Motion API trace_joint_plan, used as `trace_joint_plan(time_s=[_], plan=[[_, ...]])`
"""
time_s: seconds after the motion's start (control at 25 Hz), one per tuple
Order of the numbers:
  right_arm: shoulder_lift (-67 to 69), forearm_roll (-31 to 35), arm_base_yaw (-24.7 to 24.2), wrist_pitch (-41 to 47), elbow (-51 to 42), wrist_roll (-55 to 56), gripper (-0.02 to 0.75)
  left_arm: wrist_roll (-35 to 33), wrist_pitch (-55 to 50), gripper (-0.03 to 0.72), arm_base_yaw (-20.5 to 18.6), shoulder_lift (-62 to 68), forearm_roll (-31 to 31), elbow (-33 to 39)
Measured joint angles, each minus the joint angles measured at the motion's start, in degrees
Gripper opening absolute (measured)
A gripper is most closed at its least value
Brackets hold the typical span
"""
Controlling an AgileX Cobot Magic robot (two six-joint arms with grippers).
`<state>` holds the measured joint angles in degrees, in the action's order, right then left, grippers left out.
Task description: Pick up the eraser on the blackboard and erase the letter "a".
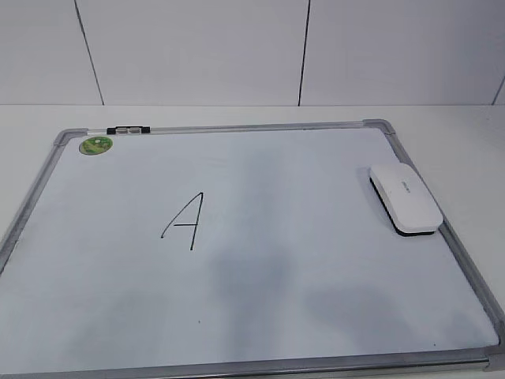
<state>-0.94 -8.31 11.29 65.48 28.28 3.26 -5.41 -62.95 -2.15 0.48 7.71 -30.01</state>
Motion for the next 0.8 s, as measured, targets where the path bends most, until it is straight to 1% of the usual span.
trace_joint_plan(time_s=[0.36,0.8], plan=[[-0.03,0.0,-0.21,0.0,0.0,-0.09,0.56,0.0,0.0,0.236,0.0,0.0,0.0,0.0],[-0.03,0.0,-6.38,0.0,0.0,-0.09,0.56,0.0,0.0,0.236,0.0,0.0,0.0,0.0]])
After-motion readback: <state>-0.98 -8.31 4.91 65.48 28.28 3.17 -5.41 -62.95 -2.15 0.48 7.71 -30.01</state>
